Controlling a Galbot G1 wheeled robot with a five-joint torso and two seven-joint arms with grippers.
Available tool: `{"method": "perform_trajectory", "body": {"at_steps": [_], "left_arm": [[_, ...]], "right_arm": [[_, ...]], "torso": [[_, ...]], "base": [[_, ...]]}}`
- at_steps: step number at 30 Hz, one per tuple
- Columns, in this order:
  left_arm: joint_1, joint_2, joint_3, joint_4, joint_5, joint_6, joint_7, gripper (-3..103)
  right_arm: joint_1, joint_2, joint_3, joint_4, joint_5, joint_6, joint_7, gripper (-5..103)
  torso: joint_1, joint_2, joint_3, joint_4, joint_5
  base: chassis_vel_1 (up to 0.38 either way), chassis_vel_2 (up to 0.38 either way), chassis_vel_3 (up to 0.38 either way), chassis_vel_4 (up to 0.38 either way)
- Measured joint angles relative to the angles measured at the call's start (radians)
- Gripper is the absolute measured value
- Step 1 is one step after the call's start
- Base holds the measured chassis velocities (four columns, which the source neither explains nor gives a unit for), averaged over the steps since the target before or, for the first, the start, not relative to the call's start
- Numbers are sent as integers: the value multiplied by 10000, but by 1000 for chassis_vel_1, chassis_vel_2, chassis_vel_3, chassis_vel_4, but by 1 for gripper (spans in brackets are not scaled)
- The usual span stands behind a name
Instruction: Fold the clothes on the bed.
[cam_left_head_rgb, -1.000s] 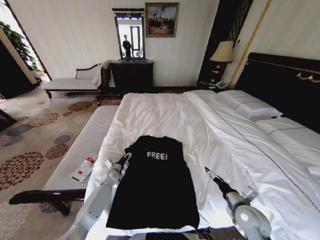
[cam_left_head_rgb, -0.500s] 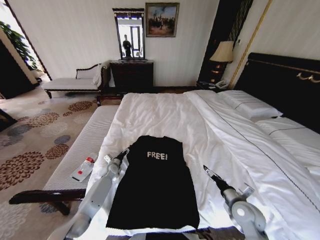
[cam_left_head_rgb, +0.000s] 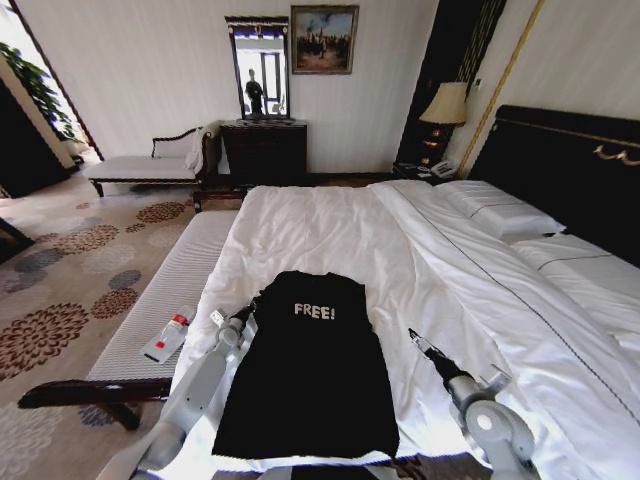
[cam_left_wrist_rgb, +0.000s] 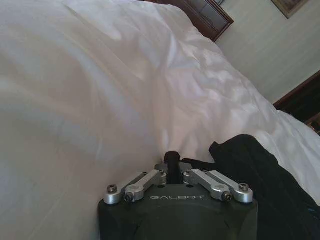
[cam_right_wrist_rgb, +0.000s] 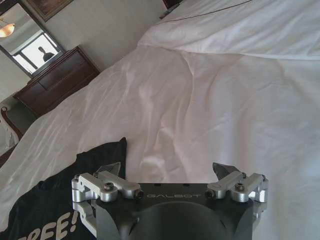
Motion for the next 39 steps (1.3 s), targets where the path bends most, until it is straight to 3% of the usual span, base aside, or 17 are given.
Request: {"method": "perform_trajectory", "body": {"at_steps": [8, 21, 39], "left_arm": [[81, 124, -66, -259, -3, -17, -43, 1], [991, 1121, -710, -1747, -435, -651, -161, 0], [1197, 1151, -1081, -2016, -446, -1116, -452, 0]], "right_arm": [[-100, 46, 37, 126, 13, -2, 3, 100], [-240, 96, -29, 319, 6, -7, 2, 100], [-415, 55, 26, 575, 86, -20, -28, 100]], "torso": [[0, 0, 0, 0, 0], [-1, 0, 0, 5, 0], [-1, 1, 0, 0, 1]], "base": [[0, 0, 0, 0], [0, 0, 0, 0], [0, 0, 0, 0]]}}
